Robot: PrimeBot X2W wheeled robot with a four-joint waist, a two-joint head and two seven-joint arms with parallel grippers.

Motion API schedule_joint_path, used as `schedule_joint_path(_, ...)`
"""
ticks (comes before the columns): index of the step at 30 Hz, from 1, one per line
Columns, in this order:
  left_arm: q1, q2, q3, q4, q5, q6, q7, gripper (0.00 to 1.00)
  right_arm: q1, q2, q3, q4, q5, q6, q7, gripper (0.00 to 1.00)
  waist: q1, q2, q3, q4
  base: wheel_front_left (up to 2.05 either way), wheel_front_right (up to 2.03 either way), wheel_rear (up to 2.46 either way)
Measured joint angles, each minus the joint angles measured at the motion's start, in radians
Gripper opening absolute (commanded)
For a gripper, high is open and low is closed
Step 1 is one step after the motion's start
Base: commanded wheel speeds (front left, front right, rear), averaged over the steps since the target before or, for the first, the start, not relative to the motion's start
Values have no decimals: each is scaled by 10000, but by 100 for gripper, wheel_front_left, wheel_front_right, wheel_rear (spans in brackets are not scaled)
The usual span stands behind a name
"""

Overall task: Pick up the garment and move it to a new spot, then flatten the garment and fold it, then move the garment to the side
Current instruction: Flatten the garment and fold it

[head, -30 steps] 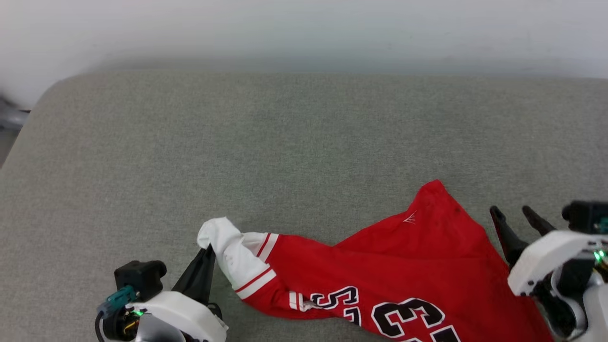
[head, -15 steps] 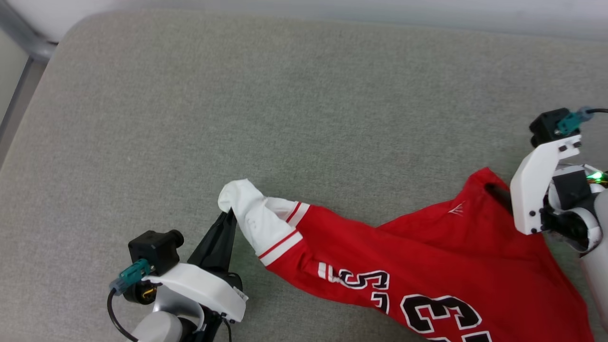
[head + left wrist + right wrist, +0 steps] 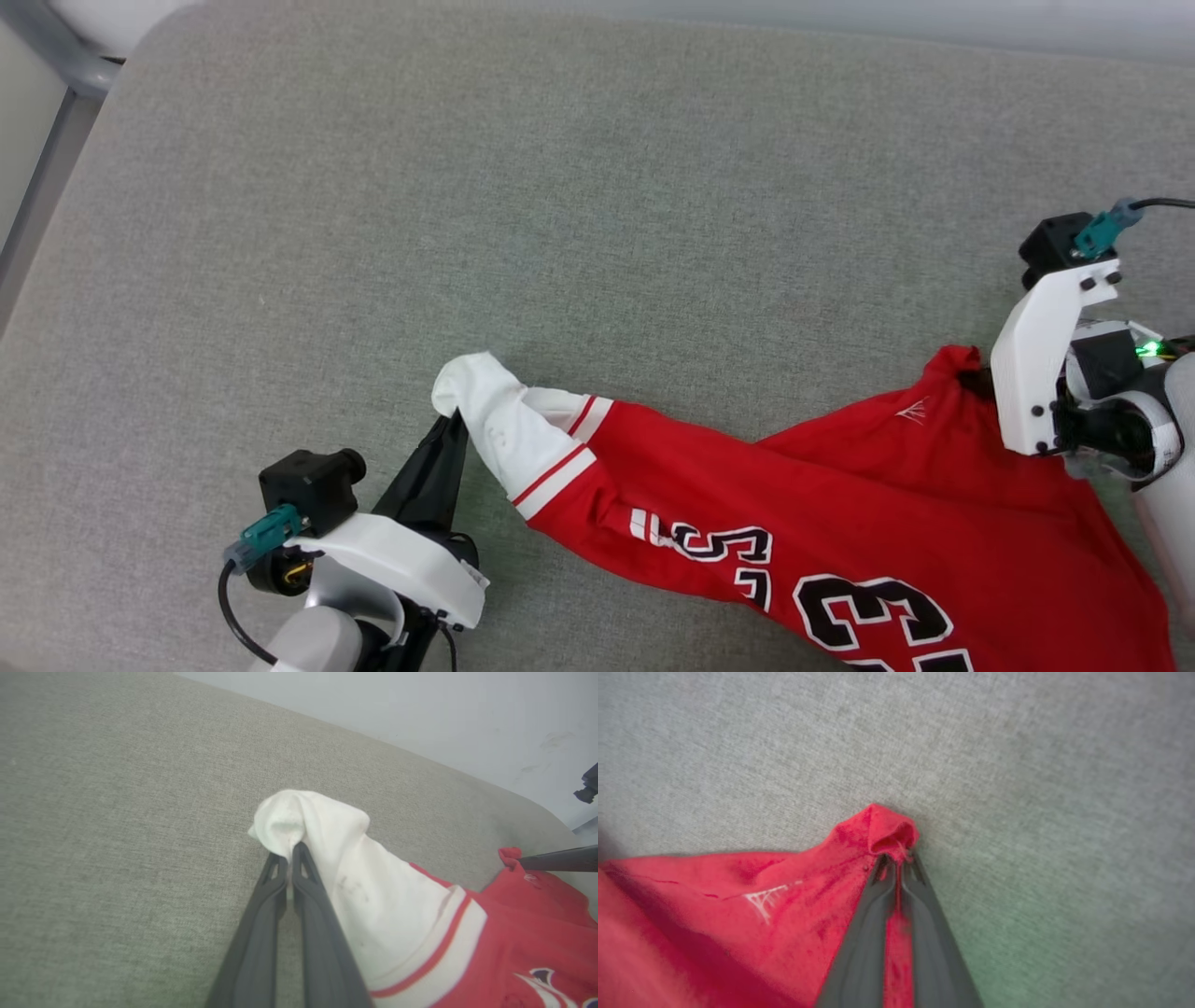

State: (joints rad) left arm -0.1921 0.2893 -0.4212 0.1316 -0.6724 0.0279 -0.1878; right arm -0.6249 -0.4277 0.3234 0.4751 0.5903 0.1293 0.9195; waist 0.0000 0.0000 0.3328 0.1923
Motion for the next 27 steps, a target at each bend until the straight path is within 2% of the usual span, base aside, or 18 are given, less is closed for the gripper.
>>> schedule_joint_path(7,-172,397,146,180,54,15,40,0,-18,167,8,54,-238,19,-1701,0,1,1,-615,-305,0,0,0)
schedule_joint_path(13,-1144,857,504,558,94,-31,194,0,-364,357,-677,31,-1085,19,-3568,0,0,0,-1286,-748,0,0,0)
schedule_joint_path(20,-3371,1103,784,1267,207,-303,355,0,-1144,1104,-1887,251,-2228,19,-5156,0,0,0,-1705,-1387,0,0,0)
schedule_joint_path(27,-6168,1162,991,2334,382,-698,355,0,-2784,1555,-2930,355,-3379,21,-6161,0,0,0,-1248,-1643,0,0,0)
